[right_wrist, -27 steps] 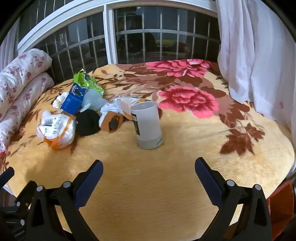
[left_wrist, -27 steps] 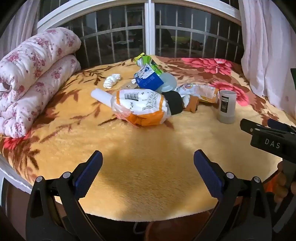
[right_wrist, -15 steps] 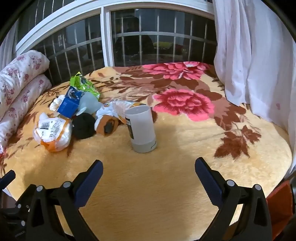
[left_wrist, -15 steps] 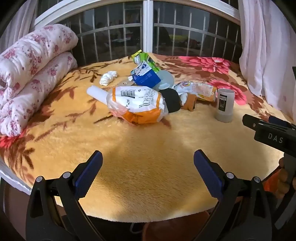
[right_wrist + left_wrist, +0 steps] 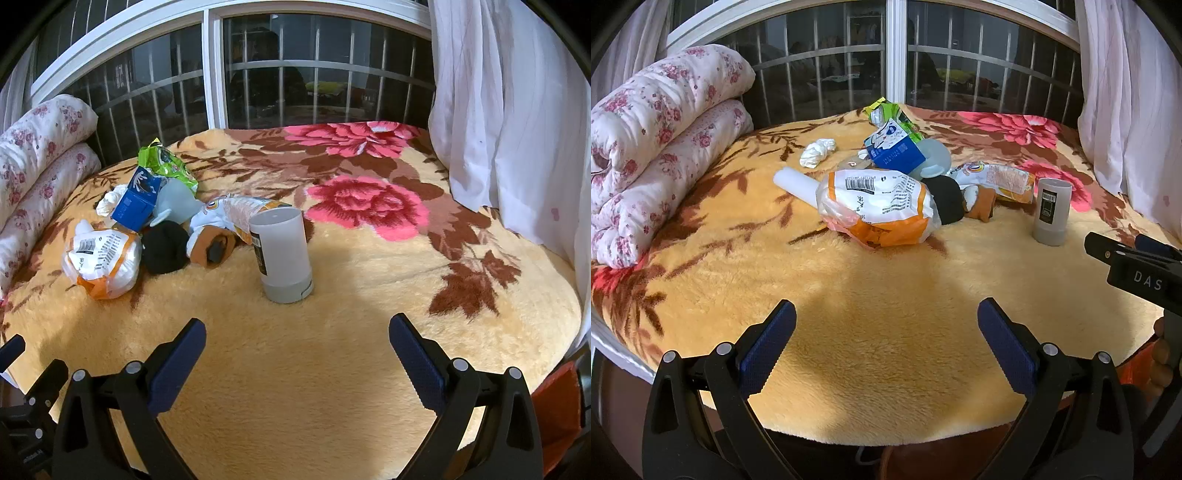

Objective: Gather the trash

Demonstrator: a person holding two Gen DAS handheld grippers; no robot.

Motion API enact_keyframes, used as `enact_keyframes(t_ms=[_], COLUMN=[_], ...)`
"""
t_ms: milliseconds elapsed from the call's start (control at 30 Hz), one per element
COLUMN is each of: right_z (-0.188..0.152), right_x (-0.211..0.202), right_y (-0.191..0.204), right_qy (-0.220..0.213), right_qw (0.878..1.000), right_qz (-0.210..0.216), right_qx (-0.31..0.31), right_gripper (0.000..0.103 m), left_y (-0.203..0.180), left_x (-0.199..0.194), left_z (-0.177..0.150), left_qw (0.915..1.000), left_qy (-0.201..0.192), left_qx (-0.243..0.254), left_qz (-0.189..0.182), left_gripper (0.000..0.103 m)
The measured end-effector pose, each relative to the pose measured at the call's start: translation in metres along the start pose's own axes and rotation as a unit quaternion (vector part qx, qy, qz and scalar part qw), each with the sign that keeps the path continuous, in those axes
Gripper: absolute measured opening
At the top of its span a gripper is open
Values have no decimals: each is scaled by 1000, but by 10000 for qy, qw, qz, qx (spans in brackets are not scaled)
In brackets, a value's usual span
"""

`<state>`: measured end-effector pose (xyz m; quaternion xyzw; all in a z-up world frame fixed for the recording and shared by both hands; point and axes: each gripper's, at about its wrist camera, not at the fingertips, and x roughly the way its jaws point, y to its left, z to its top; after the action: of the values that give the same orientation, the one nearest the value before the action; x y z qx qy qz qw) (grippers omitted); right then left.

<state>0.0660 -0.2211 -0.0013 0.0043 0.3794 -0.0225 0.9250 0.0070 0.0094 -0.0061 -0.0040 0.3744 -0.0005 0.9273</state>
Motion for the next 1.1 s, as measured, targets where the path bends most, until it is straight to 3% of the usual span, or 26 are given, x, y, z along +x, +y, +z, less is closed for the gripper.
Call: enact_keyframes(t_ms=[1100], right_z=[-1], right_x=[-1], right_y=[-2], right_qy=[2], right_qw=[10000], right_qz=[7], right_qx=[50], right_gripper=[98], left_y=[-4], left_x=[0], left_z=[0], left_qw=[10000], left_qy=[16], left_qx=[57], left_qz=[40], left_gripper=[96])
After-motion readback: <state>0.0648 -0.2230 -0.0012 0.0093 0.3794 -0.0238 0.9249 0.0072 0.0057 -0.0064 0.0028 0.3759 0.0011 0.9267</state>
